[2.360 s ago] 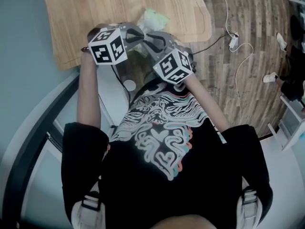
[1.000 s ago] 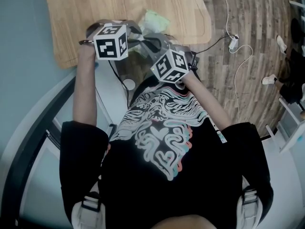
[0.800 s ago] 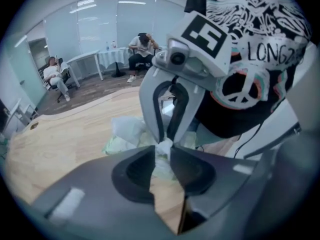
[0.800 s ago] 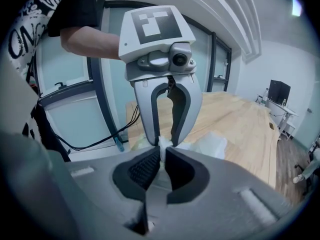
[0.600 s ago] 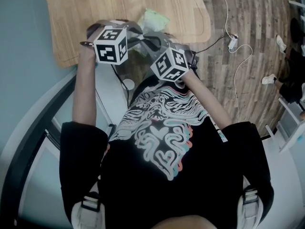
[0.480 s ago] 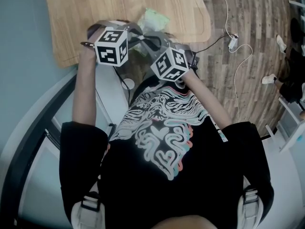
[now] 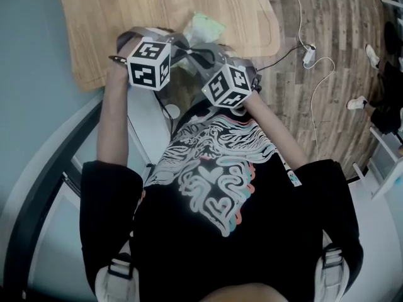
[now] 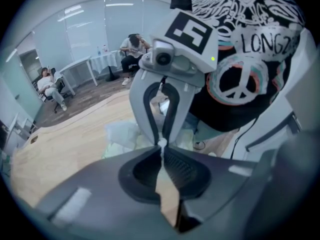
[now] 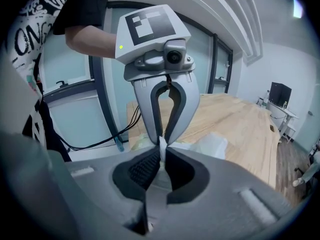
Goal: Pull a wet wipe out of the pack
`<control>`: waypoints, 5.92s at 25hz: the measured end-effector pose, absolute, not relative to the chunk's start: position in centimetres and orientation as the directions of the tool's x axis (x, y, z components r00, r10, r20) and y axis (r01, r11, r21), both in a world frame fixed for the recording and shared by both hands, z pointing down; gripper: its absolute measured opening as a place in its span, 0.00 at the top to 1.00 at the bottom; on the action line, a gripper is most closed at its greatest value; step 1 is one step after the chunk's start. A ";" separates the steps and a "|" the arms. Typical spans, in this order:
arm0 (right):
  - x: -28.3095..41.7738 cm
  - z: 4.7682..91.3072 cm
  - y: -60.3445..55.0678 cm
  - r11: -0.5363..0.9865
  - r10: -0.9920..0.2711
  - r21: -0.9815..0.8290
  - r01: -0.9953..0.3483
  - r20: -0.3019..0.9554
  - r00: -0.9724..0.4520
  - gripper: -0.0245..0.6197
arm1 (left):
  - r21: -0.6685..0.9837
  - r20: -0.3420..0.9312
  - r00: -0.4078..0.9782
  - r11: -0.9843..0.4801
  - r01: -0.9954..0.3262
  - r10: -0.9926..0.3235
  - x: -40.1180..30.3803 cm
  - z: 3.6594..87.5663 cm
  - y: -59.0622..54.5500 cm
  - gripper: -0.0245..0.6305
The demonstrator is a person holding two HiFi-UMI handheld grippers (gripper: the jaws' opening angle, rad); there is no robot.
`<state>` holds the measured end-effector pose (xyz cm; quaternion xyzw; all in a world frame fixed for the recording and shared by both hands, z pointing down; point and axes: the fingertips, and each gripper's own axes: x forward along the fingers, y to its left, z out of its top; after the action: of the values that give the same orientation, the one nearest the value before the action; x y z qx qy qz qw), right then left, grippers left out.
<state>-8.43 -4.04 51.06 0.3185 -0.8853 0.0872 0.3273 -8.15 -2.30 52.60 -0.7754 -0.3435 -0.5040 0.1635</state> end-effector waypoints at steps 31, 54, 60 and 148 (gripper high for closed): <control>-8.5 50.9 -4.3 0.790 -0.494 0.032 -0.612 0.626 -0.604 0.91 | 0.068 0.866 0.360 -0.796 0.602 0.346 -8.9 50.7 -2.9 0.96; -8.8 51.0 -4.3 0.793 -0.492 0.045 -0.608 0.636 -0.594 0.91 | 0.062 0.852 0.401 -0.825 0.562 0.337 -10.0 50.0 -3.0 0.96; -8.8 50.8 -4.2 0.800 -0.483 0.042 -0.599 0.637 -0.601 0.91 | 0.054 0.852 0.408 -0.832 0.552 0.327 -10.2 49.6 -2.8 0.96; -11.2 51.1 -4.6 0.850 -0.484 0.185 -0.494 0.645 -0.592 0.90 | 0.046 0.829 0.497 -0.918 0.394 0.255 -13.6 47.7 -2.5 0.96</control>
<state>-11.21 -4.64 51.07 0.2741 -0.8920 0.0069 0.3592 -13.56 -2.46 47.66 -0.8619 -0.1884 -0.4648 0.0750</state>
